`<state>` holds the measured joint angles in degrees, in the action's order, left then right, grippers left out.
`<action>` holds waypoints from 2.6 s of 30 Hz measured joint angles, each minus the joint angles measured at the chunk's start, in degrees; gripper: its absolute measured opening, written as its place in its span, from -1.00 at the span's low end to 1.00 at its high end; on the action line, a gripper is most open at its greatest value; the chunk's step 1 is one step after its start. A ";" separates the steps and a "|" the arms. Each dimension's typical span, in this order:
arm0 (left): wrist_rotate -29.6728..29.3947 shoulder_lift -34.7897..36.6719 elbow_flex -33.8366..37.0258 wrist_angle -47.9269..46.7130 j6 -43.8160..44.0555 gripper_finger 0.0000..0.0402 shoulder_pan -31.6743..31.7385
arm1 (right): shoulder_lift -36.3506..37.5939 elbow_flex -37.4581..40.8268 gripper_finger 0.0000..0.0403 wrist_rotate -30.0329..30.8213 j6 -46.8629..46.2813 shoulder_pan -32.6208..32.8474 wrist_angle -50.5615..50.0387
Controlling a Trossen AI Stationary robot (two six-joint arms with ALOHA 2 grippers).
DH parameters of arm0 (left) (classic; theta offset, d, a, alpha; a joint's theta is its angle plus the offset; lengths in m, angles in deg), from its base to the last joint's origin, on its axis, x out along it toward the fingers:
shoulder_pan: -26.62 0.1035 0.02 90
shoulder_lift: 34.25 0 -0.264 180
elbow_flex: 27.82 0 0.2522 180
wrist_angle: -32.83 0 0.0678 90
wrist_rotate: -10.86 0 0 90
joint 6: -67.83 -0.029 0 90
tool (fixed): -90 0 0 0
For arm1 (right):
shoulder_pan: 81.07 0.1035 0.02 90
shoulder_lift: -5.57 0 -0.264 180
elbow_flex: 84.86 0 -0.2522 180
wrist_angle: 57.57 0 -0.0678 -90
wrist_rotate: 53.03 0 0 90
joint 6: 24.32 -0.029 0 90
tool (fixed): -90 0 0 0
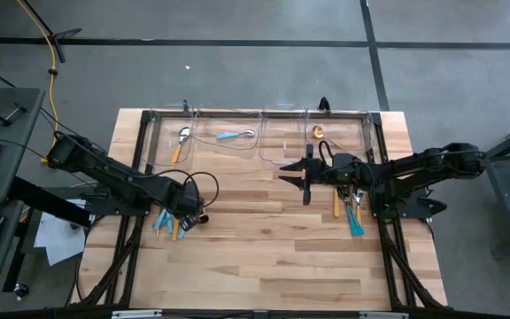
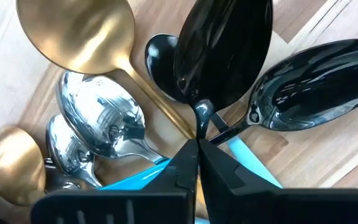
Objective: Sort silverware by color (type)
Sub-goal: Put the black spoon into the middle right transparent bin
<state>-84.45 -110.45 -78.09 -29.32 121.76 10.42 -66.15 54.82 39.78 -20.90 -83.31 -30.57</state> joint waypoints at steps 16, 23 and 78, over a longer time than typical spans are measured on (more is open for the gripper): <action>0.20 0.00 -2.36 -0.84 -2.30 -1.00 0.00 | 0.00 0.00 -0.46 0.00 0.01 0.00 -0.74; 0.32 0.04 -4.81 -1.09 -3.59 -1.00 -0.04 | 0.00 0.00 -0.46 0.00 0.01 -0.01 -0.74; -3.39 0.31 -9.74 -6.69 -9.59 -0.99 -1.99 | 0.00 0.00 -0.46 0.00 -0.02 0.00 -1.35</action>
<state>-87.84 -110.13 -87.83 -36.01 112.17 8.43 -66.15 54.82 39.78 -20.91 -83.31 -31.91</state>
